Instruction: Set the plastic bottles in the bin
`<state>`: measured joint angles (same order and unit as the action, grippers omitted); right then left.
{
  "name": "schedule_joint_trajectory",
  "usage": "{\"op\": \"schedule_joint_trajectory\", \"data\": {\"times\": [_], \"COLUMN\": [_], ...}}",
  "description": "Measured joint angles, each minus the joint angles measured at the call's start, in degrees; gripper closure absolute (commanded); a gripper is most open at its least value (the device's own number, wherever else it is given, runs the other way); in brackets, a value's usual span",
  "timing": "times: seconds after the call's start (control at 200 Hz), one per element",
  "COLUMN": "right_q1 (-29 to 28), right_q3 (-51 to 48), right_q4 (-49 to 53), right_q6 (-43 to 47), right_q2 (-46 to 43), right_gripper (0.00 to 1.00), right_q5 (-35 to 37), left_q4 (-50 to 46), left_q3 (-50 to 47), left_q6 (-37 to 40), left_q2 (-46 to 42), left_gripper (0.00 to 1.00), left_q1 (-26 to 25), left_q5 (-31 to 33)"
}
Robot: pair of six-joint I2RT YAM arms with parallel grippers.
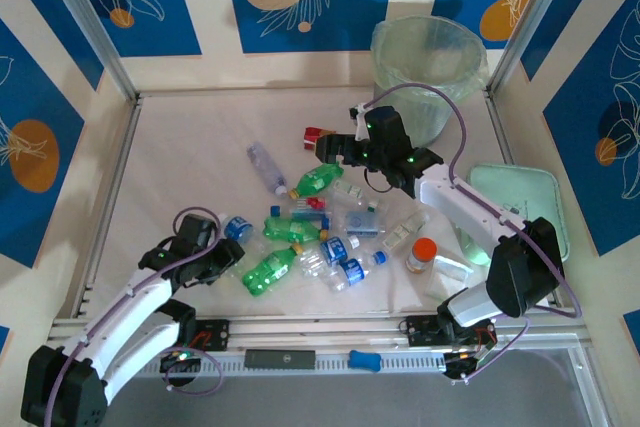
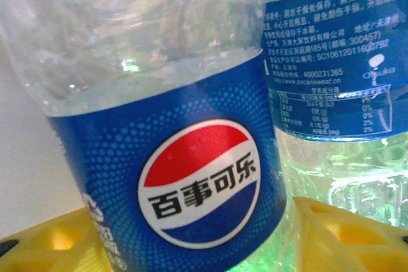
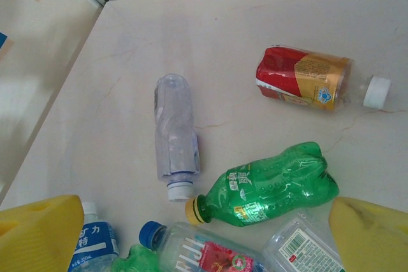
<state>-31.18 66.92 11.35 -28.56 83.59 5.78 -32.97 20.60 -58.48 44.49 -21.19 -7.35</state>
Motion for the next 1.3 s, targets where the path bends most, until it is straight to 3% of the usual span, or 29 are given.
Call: {"op": "schedule_joint_trajectory", "data": {"times": [0.325,0.575,0.865,1.145,1.301], "right_q1": [0.0,0.02,1.31,3.21,4.76], "right_q3": [0.22,0.22,0.24,0.09,-1.66], "right_q4": [0.0,-0.13,-3.37,-8.83,-12.55], "right_q6": [-0.02,0.0,-1.16,-5.07,-7.91], "right_q2": [0.02,0.02,0.02,0.02,0.0], "right_gripper": [0.01,0.01,0.01,0.01,0.01], "right_q5": [0.02,-0.17,-7.56,-16.39,-20.41], "left_q4": [-2.56,-3.34,14.69,34.23,40.28], "left_q3": [0.33,9.22,15.85,21.03,23.71], "left_q6": [0.52,6.95,17.49,26.69,30.53], "left_q2": [-3.58,-3.82,6.78,19.67,25.46], "left_gripper": [0.52,0.53,0.54,0.55,0.55], "left_q1": [-0.07,-0.07,-1.03,-11.98,-16.63], "left_q5": [4.33,9.18,1.51,-3.13,-3.63]}}
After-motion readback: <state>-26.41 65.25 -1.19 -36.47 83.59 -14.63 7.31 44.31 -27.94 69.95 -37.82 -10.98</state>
